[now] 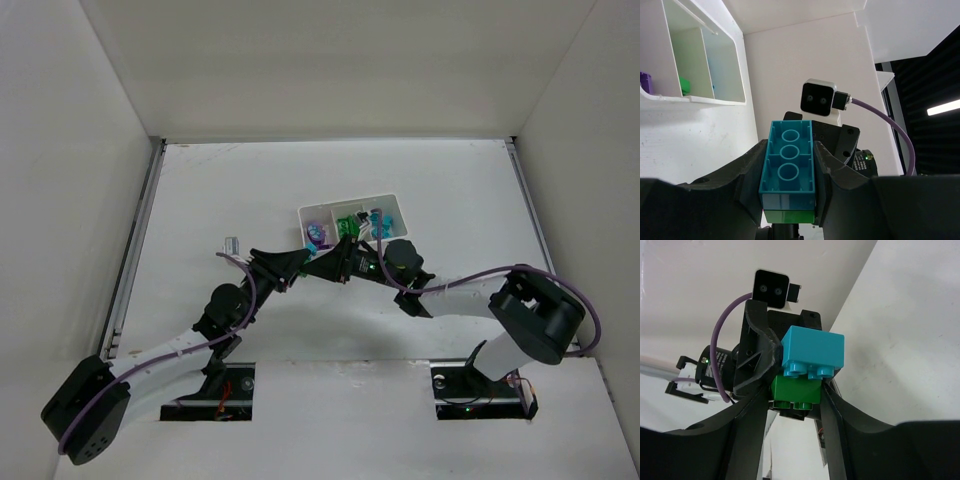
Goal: Sort the legos into containers by color
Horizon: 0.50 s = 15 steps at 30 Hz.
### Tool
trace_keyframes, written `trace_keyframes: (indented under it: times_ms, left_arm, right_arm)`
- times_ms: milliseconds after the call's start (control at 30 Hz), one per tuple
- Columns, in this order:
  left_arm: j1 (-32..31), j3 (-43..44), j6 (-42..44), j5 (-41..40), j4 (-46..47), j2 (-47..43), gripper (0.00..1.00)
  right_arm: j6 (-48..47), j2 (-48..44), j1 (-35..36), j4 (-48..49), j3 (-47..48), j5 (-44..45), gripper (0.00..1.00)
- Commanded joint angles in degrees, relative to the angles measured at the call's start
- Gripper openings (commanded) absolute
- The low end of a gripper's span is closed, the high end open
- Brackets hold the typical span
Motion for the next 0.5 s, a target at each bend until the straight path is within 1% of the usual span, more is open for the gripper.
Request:
trace_keyframes:
  times_ms: [0,100,267,467]
  left_arm:
    - [0.42,-0.42,-0.5,0.0,3.43,-0.97,0.3]
    - [0.51,-0.86,-0.15,-0.44,3.0,-0.96,0.32]
    - [1.3,-0.95,1.08,-0.62,2.91,-0.79,0.34]
    - [2.8,-0.95,3.01,0.52,2.73,-1.67,0.33]
  right_arm:
    - [0.68,0.1,0.64,5.64,1.68,-0.59,0.49]
    - [0.86,0.36,0.64,5.64,1.59,-0.86,0.45]
    - [1.12,-0.08,0.64,5.64,0.54,-0.68,0.41]
    - [0.95,-2.36,-0.76,4.76,-2.44,-1.47,0.4]
